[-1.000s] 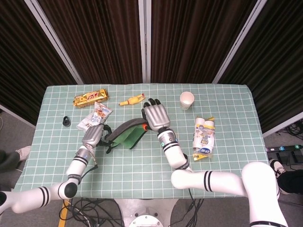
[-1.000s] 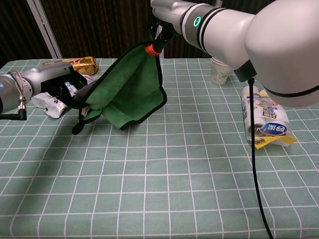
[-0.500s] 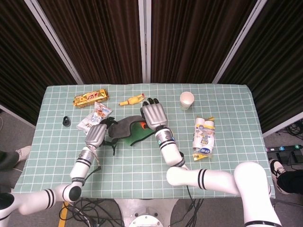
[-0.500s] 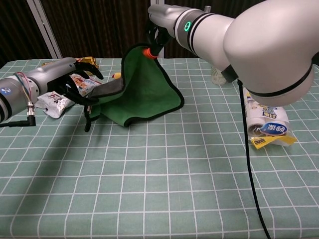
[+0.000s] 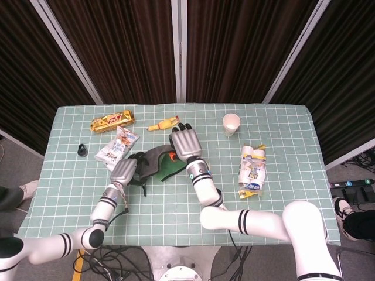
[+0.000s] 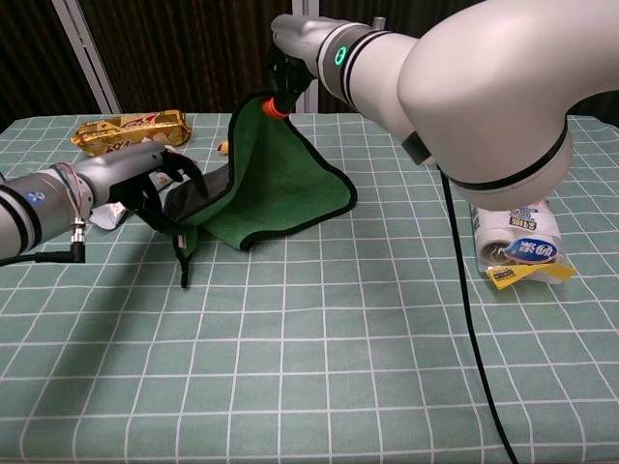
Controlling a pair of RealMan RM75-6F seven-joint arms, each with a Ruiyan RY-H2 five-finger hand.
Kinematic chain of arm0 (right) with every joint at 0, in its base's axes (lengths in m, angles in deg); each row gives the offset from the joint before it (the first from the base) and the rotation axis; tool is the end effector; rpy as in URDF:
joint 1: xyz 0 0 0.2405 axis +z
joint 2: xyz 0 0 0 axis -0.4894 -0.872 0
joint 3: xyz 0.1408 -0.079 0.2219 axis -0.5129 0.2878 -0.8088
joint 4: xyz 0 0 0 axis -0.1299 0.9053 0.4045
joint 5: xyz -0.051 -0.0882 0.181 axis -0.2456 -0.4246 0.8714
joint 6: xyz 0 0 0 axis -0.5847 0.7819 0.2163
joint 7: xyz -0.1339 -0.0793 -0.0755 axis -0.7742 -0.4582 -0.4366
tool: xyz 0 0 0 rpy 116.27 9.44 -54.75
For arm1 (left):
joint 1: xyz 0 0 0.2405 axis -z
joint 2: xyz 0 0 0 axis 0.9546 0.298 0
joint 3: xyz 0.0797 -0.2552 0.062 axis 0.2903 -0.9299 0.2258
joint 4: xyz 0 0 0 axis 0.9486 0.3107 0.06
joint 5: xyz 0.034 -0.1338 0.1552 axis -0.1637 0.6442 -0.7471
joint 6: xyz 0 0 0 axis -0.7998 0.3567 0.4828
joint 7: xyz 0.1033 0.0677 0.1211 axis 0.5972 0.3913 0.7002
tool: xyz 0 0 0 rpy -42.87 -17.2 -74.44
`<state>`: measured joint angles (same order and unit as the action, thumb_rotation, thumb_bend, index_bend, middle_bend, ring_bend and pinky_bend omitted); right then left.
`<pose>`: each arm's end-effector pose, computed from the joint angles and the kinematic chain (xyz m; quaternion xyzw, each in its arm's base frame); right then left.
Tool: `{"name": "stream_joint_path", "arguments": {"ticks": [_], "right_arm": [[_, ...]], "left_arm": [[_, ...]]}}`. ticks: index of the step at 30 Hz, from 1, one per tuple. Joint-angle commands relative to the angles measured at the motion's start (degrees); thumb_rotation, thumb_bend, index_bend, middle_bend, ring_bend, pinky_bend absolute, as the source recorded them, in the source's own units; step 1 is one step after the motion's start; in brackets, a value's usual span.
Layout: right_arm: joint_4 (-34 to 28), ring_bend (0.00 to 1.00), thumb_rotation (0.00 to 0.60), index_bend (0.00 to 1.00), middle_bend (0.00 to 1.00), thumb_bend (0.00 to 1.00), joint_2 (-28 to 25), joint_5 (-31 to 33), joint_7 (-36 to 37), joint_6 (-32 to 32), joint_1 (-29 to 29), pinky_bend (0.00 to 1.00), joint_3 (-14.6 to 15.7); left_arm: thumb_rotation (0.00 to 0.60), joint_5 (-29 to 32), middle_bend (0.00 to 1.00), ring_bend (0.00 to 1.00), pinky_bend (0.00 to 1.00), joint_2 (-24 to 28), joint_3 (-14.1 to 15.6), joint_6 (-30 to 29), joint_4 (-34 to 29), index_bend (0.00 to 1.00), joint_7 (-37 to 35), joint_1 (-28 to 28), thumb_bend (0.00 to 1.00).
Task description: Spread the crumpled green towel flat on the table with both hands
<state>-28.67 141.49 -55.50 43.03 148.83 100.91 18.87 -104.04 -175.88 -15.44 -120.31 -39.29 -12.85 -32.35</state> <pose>0.0244 -0.4433 -0.0803 0.7123 -0.3988 0.3725 0.4415 -0.1942 0.3791 -0.0773 -0.6411 -0.5477 -0.3594 0.3998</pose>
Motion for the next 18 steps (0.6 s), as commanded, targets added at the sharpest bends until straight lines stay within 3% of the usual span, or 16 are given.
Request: {"name": "stream_joint_path", "arguments": {"ticks": [1, 9, 18], "right_arm": [[-0.06, 0.13, 0.564, 0.69, 0.28, 0.64, -0.04, -0.04, -0.16, 0.15, -0.03, 0.15, 0.1], [-0.17, 0.13, 0.572, 0.69, 0.29, 0.64, -0.46, 0.29, 0.18, -0.16, -0.49, 0.15, 0.03], [-4.1, 0.13, 0.568, 0.69, 0.29, 0.64, -3.46, -2.25, 2.25, 0.56, -2.95, 0.15, 0.94]], "left_arm": [[0.6, 0.21, 0.21, 0.15, 0.36, -0.87, -0.23, -0.73, 0.97, 0.47, 0.29, -0.02, 0.27], [0.6, -2.05, 0.3, 0.17, 0.36, -1.57, -0.52, -3.08, 2.46, 0.6, -0.87, -1.16, 0.35], [0.6, -5.66, 0.37, 0.2, 0.36, 1.16, -0.65, -4.7, 0.82, 0.69, -3.34, -2.71, 0.55]]}}
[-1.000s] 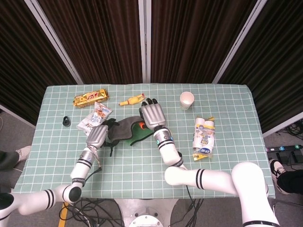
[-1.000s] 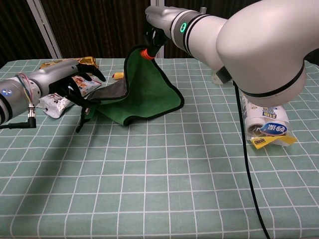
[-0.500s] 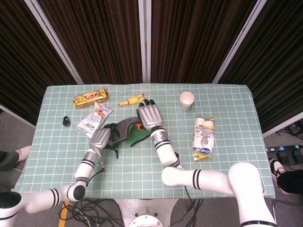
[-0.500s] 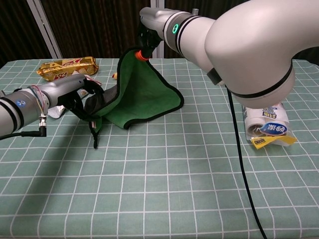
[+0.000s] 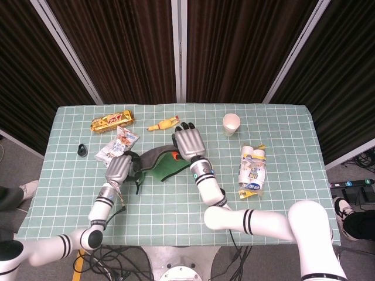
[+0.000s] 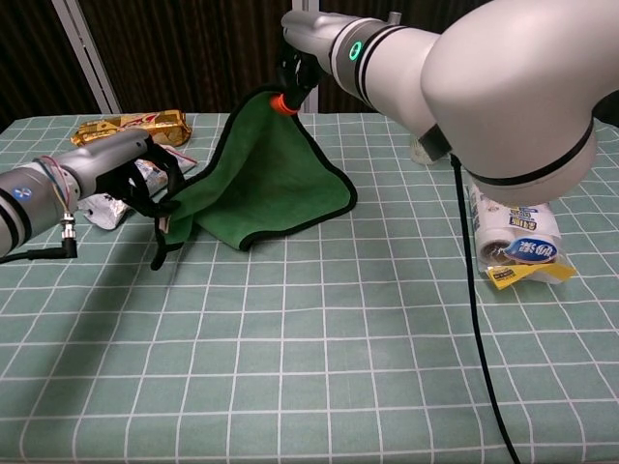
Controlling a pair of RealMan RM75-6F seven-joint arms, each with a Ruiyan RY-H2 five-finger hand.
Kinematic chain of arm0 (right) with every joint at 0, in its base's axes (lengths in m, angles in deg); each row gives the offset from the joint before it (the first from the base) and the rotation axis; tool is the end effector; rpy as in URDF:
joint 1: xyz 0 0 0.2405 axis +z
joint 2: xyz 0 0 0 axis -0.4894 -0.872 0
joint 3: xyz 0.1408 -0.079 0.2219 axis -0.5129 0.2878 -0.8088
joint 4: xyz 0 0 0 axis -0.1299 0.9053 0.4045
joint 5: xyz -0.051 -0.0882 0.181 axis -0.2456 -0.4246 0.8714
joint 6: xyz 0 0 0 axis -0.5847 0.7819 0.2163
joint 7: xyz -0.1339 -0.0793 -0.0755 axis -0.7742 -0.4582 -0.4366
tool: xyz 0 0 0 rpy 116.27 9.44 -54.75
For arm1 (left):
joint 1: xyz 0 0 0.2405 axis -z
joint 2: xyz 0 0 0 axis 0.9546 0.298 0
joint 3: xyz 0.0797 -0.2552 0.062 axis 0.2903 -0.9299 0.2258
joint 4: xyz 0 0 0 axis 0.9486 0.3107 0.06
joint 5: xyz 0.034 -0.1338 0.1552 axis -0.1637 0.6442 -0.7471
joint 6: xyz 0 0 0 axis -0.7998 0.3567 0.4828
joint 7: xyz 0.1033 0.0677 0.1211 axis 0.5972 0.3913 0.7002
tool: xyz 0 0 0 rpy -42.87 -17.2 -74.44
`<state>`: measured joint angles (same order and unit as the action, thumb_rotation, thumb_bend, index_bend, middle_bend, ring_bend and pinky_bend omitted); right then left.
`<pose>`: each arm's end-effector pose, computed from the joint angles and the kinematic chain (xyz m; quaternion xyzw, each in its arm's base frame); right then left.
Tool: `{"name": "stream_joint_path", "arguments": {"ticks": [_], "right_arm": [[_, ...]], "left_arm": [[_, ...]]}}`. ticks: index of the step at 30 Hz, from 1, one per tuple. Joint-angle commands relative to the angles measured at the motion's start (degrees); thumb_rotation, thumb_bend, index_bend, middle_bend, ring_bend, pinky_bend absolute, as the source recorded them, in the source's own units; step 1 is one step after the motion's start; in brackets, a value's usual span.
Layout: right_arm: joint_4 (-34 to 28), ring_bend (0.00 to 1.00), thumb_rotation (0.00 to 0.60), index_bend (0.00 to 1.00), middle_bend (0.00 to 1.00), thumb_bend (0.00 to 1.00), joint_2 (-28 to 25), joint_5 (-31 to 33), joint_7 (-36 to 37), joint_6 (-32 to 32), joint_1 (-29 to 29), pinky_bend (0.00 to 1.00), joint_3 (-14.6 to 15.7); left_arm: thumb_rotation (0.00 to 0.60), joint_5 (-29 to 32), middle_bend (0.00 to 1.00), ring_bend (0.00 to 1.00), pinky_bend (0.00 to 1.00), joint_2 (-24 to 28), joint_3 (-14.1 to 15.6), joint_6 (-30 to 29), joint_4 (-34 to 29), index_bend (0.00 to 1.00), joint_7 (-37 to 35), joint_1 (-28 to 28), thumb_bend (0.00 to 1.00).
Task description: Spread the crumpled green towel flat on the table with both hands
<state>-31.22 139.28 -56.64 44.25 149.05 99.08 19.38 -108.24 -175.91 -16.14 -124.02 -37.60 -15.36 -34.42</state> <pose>0.0149 -0.4435 -0.0694 0.7084 -0.4018 0.3776 0.4406 -0.2035 0.3831 -0.0614 -0.6227 -0.5297 -0.3890 0.4248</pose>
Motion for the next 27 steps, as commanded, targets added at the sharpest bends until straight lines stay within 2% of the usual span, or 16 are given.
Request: {"name": "stream_joint_path", "arguments": {"ticks": [1, 11, 27], "right_arm": [[-2.3, 0.13, 0.565, 0.69, 0.29, 0.64, -1.8, -1.64, 1.51, 0.52, -1.63, 0.15, 0.6], [-12.08, 0.13, 0.572, 0.69, 0.29, 0.64, -9.58, -8.57, 9.11, 2.14, -8.45, 0.15, 2.06], [-25.96, 0.14, 0.56, 0.69, 0.29, 0.64, -21.16, -15.35, 16.44, 1.75, -15.89, 0.15, 4.79]], "left_arm": [[0.6, -2.1, 0.37, 0.2, 0.36, 1.77, 0.04, -1.45, -1.3, 0.69, -1.19, -0.89, 0.56], [0.6, -10.18, 0.37, 0.2, 0.36, 9.76, 0.4, -5.48, -7.4, 0.68, -4.57, -2.97, 0.55], [0.6, -18.77, 0.37, 0.2, 0.36, 23.44, 3.0, -3.83, -19.88, 0.68, -9.04, -3.83, 0.54]]}}
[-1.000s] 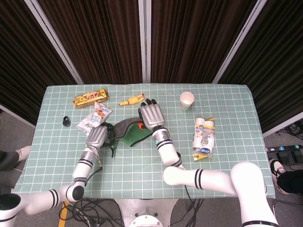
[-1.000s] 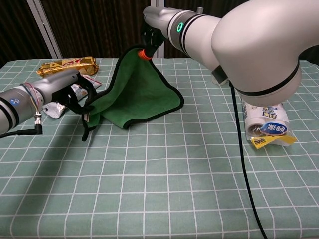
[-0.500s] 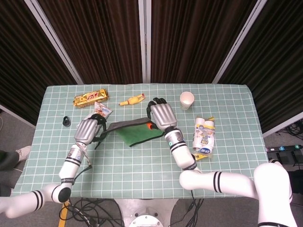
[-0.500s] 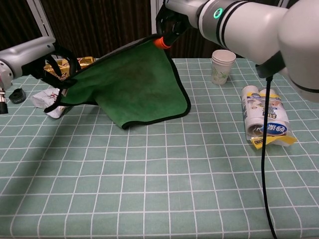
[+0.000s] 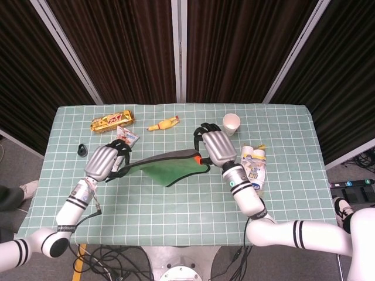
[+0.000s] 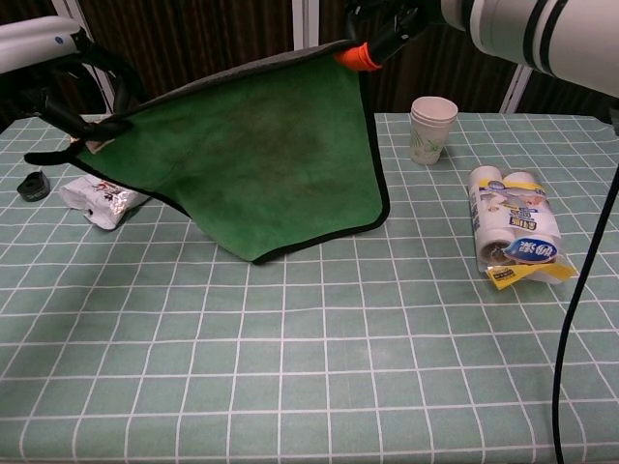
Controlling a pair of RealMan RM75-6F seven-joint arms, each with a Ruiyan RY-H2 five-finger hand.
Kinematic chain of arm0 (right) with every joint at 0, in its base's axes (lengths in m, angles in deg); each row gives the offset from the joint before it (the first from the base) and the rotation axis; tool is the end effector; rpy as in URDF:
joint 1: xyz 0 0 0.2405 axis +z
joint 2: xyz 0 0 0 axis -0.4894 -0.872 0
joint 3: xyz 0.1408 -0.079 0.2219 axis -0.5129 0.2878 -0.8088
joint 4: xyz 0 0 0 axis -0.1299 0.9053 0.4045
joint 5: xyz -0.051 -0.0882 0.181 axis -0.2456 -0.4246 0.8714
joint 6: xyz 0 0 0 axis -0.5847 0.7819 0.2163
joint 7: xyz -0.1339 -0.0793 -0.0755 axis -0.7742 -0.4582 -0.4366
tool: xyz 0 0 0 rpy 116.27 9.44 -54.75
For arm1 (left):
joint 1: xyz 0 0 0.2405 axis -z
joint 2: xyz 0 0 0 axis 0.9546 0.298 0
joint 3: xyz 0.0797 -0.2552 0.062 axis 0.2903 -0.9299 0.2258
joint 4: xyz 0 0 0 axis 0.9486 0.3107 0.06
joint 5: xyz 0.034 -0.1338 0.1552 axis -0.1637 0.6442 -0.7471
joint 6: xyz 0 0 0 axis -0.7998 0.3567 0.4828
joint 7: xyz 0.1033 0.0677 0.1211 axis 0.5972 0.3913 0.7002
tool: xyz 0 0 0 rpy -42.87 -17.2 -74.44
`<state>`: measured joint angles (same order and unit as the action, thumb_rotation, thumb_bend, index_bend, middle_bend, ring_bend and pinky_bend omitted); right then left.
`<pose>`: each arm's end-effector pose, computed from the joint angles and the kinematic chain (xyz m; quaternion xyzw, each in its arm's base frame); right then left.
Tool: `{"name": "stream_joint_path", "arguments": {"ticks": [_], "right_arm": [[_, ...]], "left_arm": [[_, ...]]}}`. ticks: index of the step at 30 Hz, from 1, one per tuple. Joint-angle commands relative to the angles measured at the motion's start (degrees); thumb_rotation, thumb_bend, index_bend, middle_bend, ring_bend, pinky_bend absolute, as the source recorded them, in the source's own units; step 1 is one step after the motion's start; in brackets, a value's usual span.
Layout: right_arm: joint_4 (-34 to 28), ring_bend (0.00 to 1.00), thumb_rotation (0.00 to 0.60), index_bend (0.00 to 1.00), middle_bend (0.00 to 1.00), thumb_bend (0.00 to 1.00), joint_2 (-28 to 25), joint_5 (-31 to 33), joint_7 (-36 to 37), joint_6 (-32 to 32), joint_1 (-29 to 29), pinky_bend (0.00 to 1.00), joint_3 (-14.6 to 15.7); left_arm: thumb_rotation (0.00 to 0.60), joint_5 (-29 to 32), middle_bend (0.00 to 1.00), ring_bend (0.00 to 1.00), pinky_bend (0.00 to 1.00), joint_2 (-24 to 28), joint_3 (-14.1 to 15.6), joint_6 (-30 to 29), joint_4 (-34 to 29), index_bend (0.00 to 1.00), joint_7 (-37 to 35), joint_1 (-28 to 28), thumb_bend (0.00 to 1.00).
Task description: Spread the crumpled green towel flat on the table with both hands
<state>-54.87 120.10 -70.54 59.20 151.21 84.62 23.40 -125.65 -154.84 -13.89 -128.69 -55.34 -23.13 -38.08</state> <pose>-0.0407 -0.4085 0.0232 0.6808 -0.4288 0.4464 0.3915 -0.1863 0.3652 0.0488 -0.6740 -0.4326 -0.4519 0.3928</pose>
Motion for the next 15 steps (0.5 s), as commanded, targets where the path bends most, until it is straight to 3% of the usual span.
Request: {"name": "stream_joint_path", "arguments": {"ticks": [1, 15], "right_arm": [[-3.11, 0.14, 0.56, 0.69, 0.29, 0.64, -2.7, -2.02, 1.92, -0.49, -1.84, 0.15, 1.0], [-14.86, 0.15, 0.568, 0.69, 0.31, 0.64, -14.55, -7.19, 11.5, -8.0, -6.99, 0.16, 4.49]], "left_arm": [[0.6, -1.84, 0.37, 0.2, 0.35, 3.33, 0.97, 1.19, -2.95, 0.68, -1.74, -0.17, 0.54], [0.6, -16.36, 0.37, 0.2, 0.35, 13.59, 6.51, 2.11, -9.84, 0.67, -18.15, -0.32, 0.54]]}}
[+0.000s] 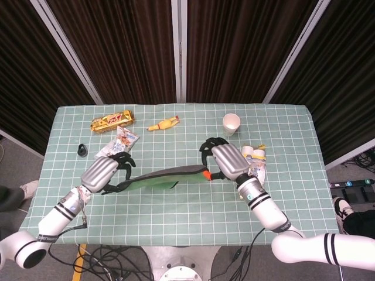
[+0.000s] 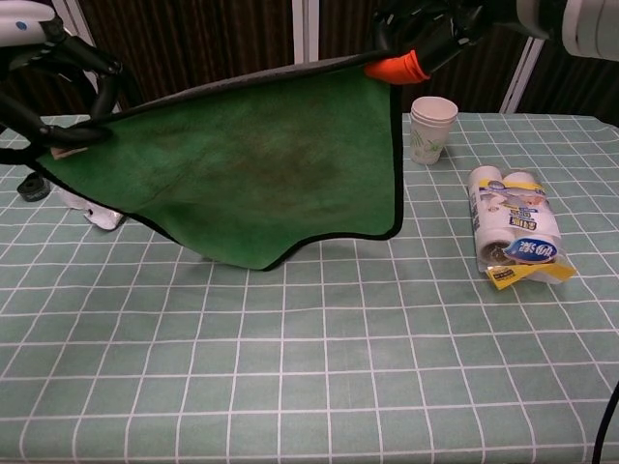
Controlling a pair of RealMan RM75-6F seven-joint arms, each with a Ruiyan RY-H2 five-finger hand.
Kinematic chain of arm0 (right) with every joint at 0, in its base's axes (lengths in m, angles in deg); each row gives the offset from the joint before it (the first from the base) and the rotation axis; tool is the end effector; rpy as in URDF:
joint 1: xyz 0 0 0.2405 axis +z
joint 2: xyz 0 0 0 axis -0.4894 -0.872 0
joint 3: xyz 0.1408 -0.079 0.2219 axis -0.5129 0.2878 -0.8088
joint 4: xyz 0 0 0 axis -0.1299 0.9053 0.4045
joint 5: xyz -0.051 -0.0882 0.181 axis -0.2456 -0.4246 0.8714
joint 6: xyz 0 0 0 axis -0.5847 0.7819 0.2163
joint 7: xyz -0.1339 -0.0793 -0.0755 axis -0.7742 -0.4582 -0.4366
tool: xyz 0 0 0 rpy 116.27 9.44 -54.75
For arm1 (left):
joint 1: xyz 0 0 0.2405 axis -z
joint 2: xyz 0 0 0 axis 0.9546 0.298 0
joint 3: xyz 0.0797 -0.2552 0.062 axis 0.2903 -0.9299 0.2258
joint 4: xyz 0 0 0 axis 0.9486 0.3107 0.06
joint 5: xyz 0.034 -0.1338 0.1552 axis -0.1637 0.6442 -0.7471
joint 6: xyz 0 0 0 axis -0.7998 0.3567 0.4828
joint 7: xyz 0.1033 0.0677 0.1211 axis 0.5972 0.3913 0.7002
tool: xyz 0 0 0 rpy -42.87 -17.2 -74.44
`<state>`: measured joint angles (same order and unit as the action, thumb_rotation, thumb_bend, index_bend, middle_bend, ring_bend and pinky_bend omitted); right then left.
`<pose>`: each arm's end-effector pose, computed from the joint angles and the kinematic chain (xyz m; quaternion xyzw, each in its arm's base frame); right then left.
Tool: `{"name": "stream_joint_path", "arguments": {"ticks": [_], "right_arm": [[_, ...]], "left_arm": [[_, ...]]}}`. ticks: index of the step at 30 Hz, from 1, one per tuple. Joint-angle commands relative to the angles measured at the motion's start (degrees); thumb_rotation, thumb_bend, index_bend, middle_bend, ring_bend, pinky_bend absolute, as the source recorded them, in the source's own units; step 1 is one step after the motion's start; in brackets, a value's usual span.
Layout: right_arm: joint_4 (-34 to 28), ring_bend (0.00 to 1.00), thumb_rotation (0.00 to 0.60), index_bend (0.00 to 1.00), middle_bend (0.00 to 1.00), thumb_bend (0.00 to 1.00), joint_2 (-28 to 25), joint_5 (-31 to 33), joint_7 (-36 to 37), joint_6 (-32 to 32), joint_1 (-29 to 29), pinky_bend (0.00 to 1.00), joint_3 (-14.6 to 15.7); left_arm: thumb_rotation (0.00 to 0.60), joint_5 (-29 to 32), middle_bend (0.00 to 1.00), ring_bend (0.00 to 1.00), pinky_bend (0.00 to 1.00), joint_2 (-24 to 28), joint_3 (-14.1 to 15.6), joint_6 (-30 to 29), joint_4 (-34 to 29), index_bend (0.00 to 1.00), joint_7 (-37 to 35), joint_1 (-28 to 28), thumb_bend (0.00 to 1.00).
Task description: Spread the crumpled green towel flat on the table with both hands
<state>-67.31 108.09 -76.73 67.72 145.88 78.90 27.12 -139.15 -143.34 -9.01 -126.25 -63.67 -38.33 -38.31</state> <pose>-0.0615 -0.3667 0.0543 0.7045 -0.4577 0.4328 0.3270 -0.1718 0.3283 0.0761 -0.7173 -0.4469 -0.4509 0.2871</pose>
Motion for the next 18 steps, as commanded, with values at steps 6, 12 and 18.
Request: {"name": "stream_joint_path", "arguments": {"ticks": [6, 12, 18], "right_arm": [[-6.85, 0.16, 0.564, 0.69, 0.31, 0.64, -7.85, -4.32, 10.6, -8.47, -3.48, 0.17, 1.56], [-10.08, 0.17, 0.564, 0.69, 0.31, 0.64, -11.55, -9.28, 17.08, -13.13, -5.55, 0.19, 2.9], [-14.23, 0.17, 0.561, 0.69, 0.31, 0.64, -16.67, -15.96, 27.27, -19.04, -8.21, 0.19, 2.74]], "left_arm": [[0.6, -8.23, 0.37, 0.2, 0.35, 4.82, 3.96, -2.1, -3.61, 0.68, -8.73, -0.08, 0.54], [0.6, -12.51, 0.37, 0.2, 0.35, 6.79, 5.66, -3.18, -4.9, 0.67, -12.68, 0.83, 0.54], [0.6, -18.22, 0.37, 0.2, 0.35, 10.3, 8.68, -5.05, -8.06, 0.67, -16.78, 1.34, 0.54]]}}
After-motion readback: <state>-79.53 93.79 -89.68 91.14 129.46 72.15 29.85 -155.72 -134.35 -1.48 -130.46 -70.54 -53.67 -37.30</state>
